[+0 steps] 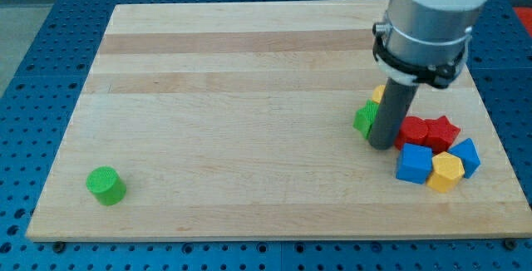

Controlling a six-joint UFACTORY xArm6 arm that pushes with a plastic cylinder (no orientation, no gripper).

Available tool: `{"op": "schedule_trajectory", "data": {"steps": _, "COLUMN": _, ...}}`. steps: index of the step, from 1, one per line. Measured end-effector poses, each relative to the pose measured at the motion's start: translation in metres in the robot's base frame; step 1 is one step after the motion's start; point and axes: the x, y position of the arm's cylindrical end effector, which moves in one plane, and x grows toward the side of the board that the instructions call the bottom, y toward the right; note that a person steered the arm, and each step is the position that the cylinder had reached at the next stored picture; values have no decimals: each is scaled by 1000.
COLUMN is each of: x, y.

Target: Point your arm at the yellow heart

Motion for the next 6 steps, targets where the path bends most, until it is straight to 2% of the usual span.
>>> {"op": "schedule_trajectory", "data": {"steps": 3, "x": -65, "y": 9}}
{"op": "schedule_trajectory", "data": {"steps": 5, "x": -98, "y": 48}}
{"op": "schedule_trajectory", "data": {"steps": 6, "x": -102, "y": 33}}
